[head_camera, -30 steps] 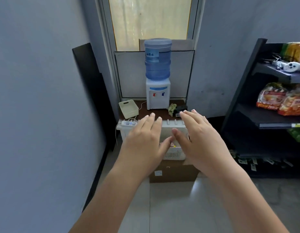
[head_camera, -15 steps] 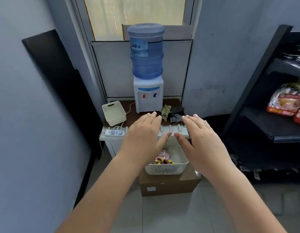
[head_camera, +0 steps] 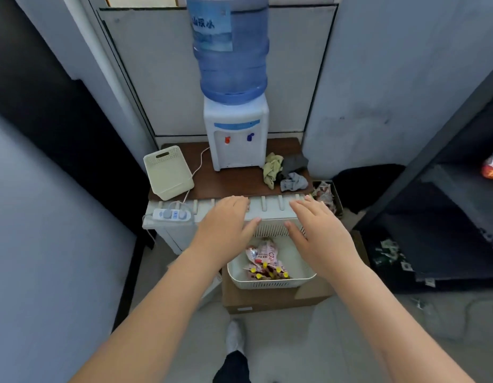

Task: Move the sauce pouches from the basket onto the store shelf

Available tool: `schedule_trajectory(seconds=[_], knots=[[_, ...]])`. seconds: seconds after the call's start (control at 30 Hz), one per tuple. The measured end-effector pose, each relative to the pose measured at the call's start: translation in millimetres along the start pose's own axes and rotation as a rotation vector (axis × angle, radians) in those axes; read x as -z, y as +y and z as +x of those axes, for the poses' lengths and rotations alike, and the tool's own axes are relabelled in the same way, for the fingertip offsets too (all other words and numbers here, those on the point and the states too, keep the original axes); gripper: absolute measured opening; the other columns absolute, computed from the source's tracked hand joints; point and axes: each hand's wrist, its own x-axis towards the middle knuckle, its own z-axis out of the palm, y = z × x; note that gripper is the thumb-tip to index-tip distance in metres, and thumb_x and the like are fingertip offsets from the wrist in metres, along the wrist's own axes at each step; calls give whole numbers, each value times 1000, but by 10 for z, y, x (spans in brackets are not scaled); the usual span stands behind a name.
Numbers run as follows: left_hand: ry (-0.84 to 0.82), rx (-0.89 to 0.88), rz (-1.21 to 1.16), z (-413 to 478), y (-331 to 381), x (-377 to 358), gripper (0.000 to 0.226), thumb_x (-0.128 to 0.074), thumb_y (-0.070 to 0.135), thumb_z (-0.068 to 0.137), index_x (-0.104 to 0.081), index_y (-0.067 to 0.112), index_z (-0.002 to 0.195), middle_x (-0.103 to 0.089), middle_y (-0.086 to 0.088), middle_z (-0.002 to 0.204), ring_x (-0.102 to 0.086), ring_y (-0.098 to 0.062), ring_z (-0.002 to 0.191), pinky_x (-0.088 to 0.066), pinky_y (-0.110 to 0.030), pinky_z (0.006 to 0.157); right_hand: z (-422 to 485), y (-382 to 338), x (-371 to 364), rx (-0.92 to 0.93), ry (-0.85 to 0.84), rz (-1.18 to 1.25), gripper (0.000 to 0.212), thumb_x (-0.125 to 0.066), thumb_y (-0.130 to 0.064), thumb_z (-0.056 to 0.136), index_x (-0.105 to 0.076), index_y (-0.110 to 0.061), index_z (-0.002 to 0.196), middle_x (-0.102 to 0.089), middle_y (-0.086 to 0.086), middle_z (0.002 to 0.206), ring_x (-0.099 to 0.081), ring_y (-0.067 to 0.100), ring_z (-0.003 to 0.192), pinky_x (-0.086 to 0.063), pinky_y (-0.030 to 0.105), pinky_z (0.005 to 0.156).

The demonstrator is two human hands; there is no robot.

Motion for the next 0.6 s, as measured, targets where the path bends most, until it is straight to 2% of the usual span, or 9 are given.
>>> schedule_trajectory(seconds=[0.1,0.23,0.37,0.47,0.53,0.6], knots=[[-133,28,-53,405,-255,-377,45,-50,42,102,-52,13,136,-58,-3,135,-51,-24,127,-45,-39,102,309,198,-385,-47,-63,-3,52,-50,-39,105,-49,-12,149,-55,5,150,-41,25,147,-35,39,118],[-314,88,-62,777,-549,-1052,36,-54,39,99,-58,12,122,-63,-7,123,-58,-28,115,-52,-45,92,548,495,-1028,-92,-173,64,38,-50,-33,105,-59,-14,136,-63,2,136,-53,23,131,-47,36,102],[-467,120,-62,925,-709,-1732,30,-54,33,98,-59,15,121,-65,-8,120,-61,-30,112,-54,-40,85,681,768,-1662,-126,-305,115,33,-51,-32,104,-63,-17,132,-64,2,133,-56,23,126,-50,38,96],[-469,199,-97,1052,-812,-2181,36,-56,26,96,-59,15,130,-64,-10,128,-60,-30,116,-52,-37,88,807,1007,-2152,-293,-377,250,37,-52,-36,103,-61,-23,137,-63,1,138,-57,23,127,-49,40,99],[-456,308,-121,1152,-887,-2468,38,-57,25,97,-60,13,132,-64,-11,129,-60,-30,116,-48,-32,85,865,1153,-2485,-406,-418,329,40,-53,-38,103,-61,-20,138,-64,1,139,-59,24,126,-48,40,102],[-470,364,-150,1234,-953,-2773,40,-60,24,96,-59,11,134,-63,-8,131,-59,-29,117,-45,-29,85,874,1289,-2835,-423,-488,341,42,-55,-38,102,-62,-17,138,-65,3,139,-60,25,127,-47,40,103]])
